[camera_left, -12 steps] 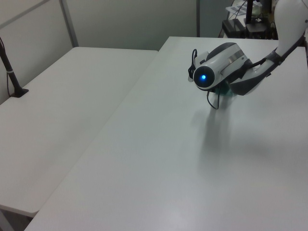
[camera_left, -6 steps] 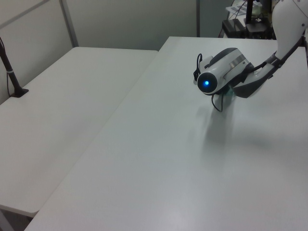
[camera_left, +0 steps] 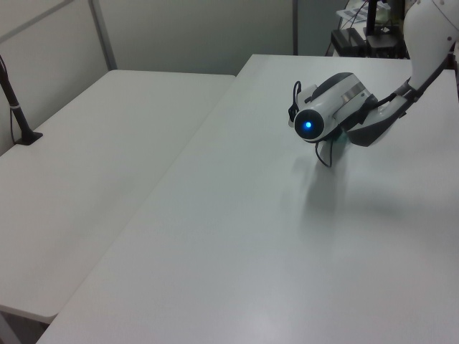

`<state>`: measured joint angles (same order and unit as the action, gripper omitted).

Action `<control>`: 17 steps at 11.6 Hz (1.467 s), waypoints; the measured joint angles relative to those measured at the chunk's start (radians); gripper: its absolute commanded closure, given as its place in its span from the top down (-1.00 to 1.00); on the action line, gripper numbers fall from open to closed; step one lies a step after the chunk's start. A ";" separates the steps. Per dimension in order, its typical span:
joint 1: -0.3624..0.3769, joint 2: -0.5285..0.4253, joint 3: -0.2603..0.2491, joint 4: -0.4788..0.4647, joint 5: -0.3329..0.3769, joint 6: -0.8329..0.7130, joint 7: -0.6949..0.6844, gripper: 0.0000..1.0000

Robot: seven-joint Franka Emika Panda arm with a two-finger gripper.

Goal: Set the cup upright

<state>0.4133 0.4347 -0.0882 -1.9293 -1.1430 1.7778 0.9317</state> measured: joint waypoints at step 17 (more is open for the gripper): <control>-0.083 -0.215 -0.001 0.008 0.238 0.168 -0.046 -1.00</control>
<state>0.3301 0.2194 -0.0889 -1.9208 -0.9048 1.9455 0.8855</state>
